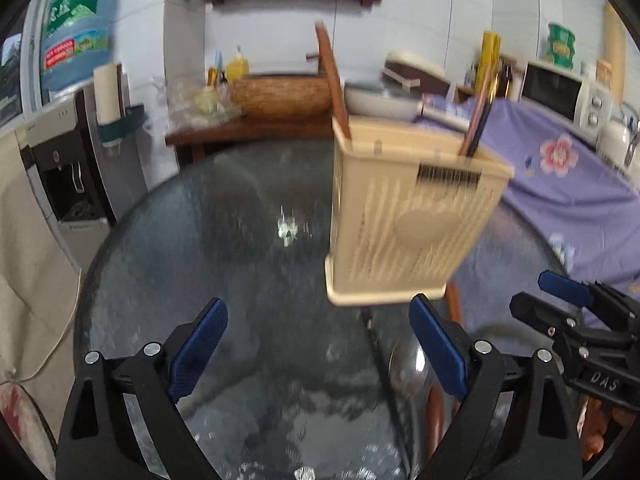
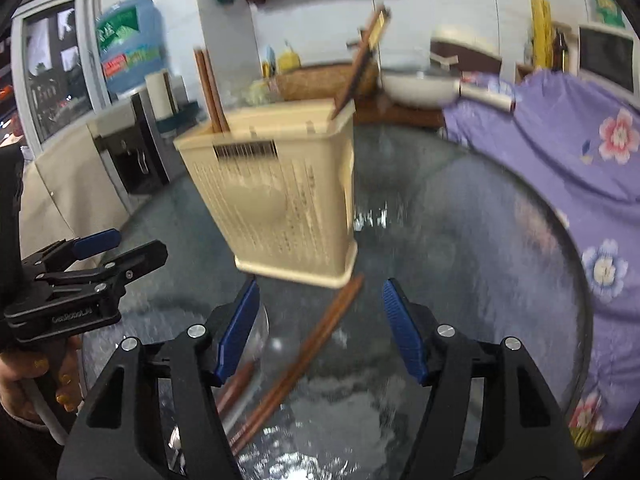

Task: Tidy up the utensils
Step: 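Move both open tools down toward the spoons and remaining chopsticks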

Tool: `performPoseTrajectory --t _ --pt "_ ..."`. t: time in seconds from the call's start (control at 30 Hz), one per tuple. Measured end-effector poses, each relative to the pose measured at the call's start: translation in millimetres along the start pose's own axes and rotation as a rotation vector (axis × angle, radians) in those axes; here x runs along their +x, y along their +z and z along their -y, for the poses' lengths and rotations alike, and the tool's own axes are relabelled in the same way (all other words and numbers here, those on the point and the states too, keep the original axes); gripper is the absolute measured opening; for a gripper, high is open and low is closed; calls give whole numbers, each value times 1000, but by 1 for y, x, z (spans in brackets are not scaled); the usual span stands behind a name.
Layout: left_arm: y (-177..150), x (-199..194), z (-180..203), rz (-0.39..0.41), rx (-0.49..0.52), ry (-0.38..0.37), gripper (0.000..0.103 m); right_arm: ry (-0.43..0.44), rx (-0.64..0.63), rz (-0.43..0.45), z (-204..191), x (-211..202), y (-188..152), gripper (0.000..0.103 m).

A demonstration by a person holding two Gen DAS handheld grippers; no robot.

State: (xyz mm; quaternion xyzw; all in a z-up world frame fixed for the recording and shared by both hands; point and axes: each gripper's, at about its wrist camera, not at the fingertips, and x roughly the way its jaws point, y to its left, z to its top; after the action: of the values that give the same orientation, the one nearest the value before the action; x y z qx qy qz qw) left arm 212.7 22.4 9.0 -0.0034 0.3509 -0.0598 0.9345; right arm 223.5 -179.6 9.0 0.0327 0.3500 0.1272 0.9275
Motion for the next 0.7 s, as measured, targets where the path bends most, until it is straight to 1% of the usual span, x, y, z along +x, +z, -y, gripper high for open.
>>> performPoseTrajectory --t 0.03,0.1,0.13,0.2,0.23,0.3,0.37,0.4,0.5,0.7 --pt "-7 5 -1 -24 -1 -3 86 -4 14 -39 2 7 -7 64" --pt "-19 14 -3 -75 -2 -21 73 7 24 -99 4 17 -18 62" --pt "-22 17 -3 -95 -4 -29 70 14 25 -125 3 22 -24 60" --pt "-28 24 -5 -132 -11 -51 60 11 22 -157 2 27 -31 59" --pt "-30 25 -4 -143 -13 -59 59 11 22 -174 1 29 -35 56" --pt "-34 29 -5 -166 -15 -75 51 15 29 -199 2 33 -41 53" --pt "-37 32 -4 -185 -15 -87 46 16 32 -213 2 35 -45 49" --pt "-41 33 0 -191 -13 -91 44 13 29 -221 1 36 -47 49" --pt "-46 37 2 -209 -9 -106 41 6 18 -232 -2 38 -49 46" --pt "-49 41 11 -222 3 -118 41 -15 6 -257 -8 44 -49 38"
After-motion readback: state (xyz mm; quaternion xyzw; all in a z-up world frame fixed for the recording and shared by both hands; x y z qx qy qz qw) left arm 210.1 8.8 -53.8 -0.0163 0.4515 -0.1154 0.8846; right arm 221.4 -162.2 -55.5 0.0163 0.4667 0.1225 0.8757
